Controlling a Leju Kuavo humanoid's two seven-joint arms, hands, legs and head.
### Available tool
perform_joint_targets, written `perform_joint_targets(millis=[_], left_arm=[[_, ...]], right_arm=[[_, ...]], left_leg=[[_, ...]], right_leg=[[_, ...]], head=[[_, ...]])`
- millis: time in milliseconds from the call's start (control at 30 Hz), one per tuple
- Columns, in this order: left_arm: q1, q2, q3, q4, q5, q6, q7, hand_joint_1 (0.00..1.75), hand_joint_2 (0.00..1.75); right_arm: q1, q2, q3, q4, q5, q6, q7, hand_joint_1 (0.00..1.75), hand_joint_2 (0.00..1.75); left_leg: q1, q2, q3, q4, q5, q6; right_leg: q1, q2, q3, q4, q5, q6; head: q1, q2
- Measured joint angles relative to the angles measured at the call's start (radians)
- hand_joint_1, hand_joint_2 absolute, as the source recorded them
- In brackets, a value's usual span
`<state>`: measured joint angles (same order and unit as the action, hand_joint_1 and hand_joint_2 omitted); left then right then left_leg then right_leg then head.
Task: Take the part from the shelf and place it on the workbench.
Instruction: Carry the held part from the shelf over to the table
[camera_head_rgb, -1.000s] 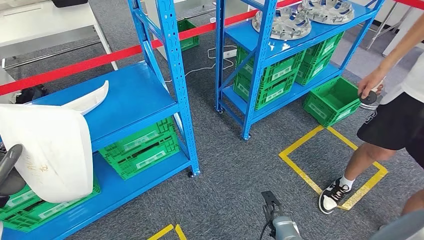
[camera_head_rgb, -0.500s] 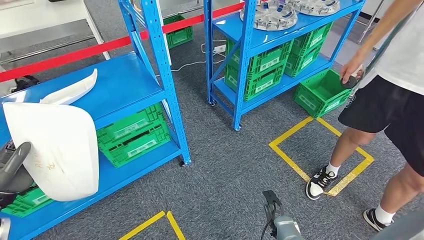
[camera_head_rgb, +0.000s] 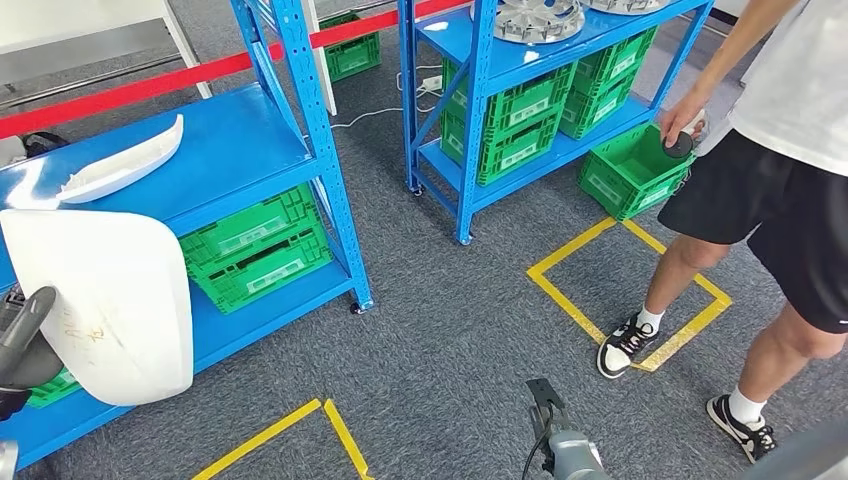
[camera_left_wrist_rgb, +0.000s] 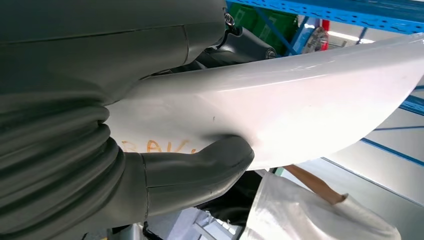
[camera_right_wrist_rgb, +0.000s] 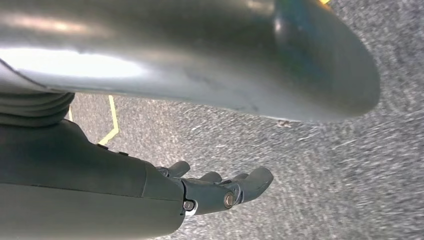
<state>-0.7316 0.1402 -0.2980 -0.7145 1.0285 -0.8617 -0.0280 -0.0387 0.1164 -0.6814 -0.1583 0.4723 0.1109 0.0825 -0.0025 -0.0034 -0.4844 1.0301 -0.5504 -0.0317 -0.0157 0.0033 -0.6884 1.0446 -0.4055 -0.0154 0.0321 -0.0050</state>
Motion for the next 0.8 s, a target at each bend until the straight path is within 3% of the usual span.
perform_joint_targets(millis=[67,133,200,233,267,300,333,400,433,500,567,600,667,700,733,767,800], left_arm=[[-0.010,0.000,-0.001,0.009,-0.002,0.000,-0.008,1.75,1.75],[-0.021,-0.003,-0.002,0.025,-0.010,0.001,-0.017,1.75,1.75],[-0.018,-0.006,-0.003,0.033,-0.019,0.002,-0.020,1.75,1.75],[-0.015,-0.006,-0.003,0.033,-0.020,0.002,-0.020,1.75,1.75],[-0.011,-0.005,-0.003,0.032,-0.021,0.003,-0.020,1.75,1.75],[-0.007,-0.004,-0.003,0.031,-0.022,0.003,-0.020,1.75,1.75],[-0.004,-0.003,-0.003,0.028,-0.022,0.003,-0.019,1.75,1.75],[-0.001,0.000,-0.003,0.020,-0.024,0.004,-0.016,1.75,1.75],[0.001,0.001,-0.003,0.016,-0.026,0.005,-0.013,1.75,1.75],[0.004,0.000,-0.003,0.010,-0.030,0.009,-0.005,1.75,1.75],[0.008,0.000,-0.003,0.007,-0.033,0.011,0.005,1.75,1.75],[0.009,0.000,-0.003,0.006,-0.033,0.010,0.010,1.75,1.75],[0.010,-0.004,-0.003,0.009,-0.036,0.008,0.015,1.75,1.75],[0.011,-0.006,-0.003,0.011,-0.038,0.007,0.015,1.75,1.75],[0.013,-0.009,-0.003,0.013,-0.040,0.007,0.015,1.75,1.75],[0.015,-0.012,-0.004,0.014,-0.043,0.006,0.014,1.75,1.75],[0.016,-0.015,-0.004,0.014,-0.044,0.006,0.013,1.75,1.75]], right_arm=[[-0.001,0.000,0.000,0.000,0.000,0.000,0.006,0.00,0.00],[-0.001,0.000,0.000,0.000,0.000,-0.001,0.013,0.00,0.00],[-0.001,0.000,-0.001,0.000,0.001,0.000,0.012,0.00,0.00],[-0.001,0.000,-0.001,0.000,0.002,0.002,0.011,0.00,0.00],[-0.001,0.000,-0.001,0.000,0.002,0.003,0.011,0.00,0.00],[-0.001,0.000,-0.001,0.000,0.003,0.004,0.010,0.00,0.00],[-0.002,-0.001,-0.001,0.000,0.003,0.004,0.010,0.00,0.00],[-0.004,-0.002,-0.001,0.000,0.003,0.004,0.011,0.00,0.00],[-0.004,-0.002,-0.001,0.000,0.003,0.003,0.013,0.00,0.00],[-0.004,-0.002,-0.001,0.000,0.002,0.001,0.015,0.00,0.00],[-0.004,0.001,-0.003,0.000,0.001,0.000,0.016,0.00,0.00],[-0.004,0.003,-0.005,0.000,0.000,0.000,0.016,0.00,0.00],[-0.003,0.004,-0.011,0.000,0.000,0.000,0.016,0.00,0.00],[-0.002,0.005,-0.014,0.000,0.000,0.000,0.016,0.00,0.00],[-0.002,0.006,-0.016,0.000,0.000,0.000,0.016,0.00,0.00],[-0.002,0.006,-0.017,0.000,0.000,0.000,0.016,0.00,0.00],[-0.002,0.007,-0.018,0.000,0.000,0.000,0.016,0.00,0.00]], left_leg=[[-0.006,-0.001,0.001,-0.021,0.005,0.009],[-0.008,0.004,-0.036,-0.038,0.046,0.036],[-0.005,0.008,-0.088,-0.035,0.091,0.055],[-0.006,0.008,-0.107,-0.030,0.101,0.054],[-0.007,0.008,-0.125,-0.023,0.109,0.053],[-0.007,0.008,-0.141,-0.016,0.117,0.050],[-0.007,0.008,-0.155,-0.009,0.123,0.047],[-0.008,0.009,-0.172,0.000,0.135,0.039],[-0.008,0.010,-0.175,0.000,0.142,0.033],[-0.007,0.009,-0.178,-0.008,0.159,0.022],[-0.006,0.005,-0.191,0.008,0.134,0.011],[-0.005,0.003,-0.203,0.043,0.096,0.005],[0.003,0.002,-0.232,0.166,-0.001,-0.007],[0.007,0.003,-0.242,0.228,-0.030,-0.011],[0.010,0.003,-0.241,0.268,-0.036,-0.015],[0.012,0.003,-0.224,0.273,-0.022,-0.018],[0.015,0.003,-0.190,0.242,0.005,-0.021]], right_leg=[[-0.003,0.000,0.000,-0.012,0.020,0.011],[-0.005,0.001,-0.034,0.084,-0.062,0.030],[-0.002,0.001,-0.071,0.241,-0.164,0.038],[-0.001,0.001,-0.063,0.268,-0.156,0.038],[0.000,0.001,-0.037,0.257,-0.131,0.036],[0.001,0.001,0.007,0.211,-0.106,0.033],[0.003,0.001,0.059,0.144,-0.100,0.028],[0.010,0.001,0.139,0.023,-0.120,0.016],[0.013,0.001,0.154,-0.007,-0.133,0.011],[0.013,0.000,0.152,-0.021,-0.121,0.002],[0.006,-0.004,0.140,-0.032,-0.099,-0.010],[0.002,-0.006,0.130,-0.036,-0.086,-0.014],[0.000,-0.008,0.106,-0.036,-0.064,-0.016],[-0.001,-0.008,0.092,-0.035,-0.054,-0.015],[-0.002,-0.009,0.079,-0.034,-0.044,-0.012],[-0.004,-0.009,0.066,-0.033,-0.034,-0.009],[-0.006,-0.009,0.054,-0.031,-0.025,-0.005]], head=[[0.002,0.000],[0.004,0.000],[0.007,0.000],[0.007,0.000],[0.008,0.000],[0.008,0.000],[0.009,0.000],[0.009,0.000],[0.010,0.000],[0.011,0.000],[0.011,0.000],[0.011,0.000],[0.011,0.000],[0.011,0.000],[0.011,0.000],[0.011,0.000],[0.012,0.000]])
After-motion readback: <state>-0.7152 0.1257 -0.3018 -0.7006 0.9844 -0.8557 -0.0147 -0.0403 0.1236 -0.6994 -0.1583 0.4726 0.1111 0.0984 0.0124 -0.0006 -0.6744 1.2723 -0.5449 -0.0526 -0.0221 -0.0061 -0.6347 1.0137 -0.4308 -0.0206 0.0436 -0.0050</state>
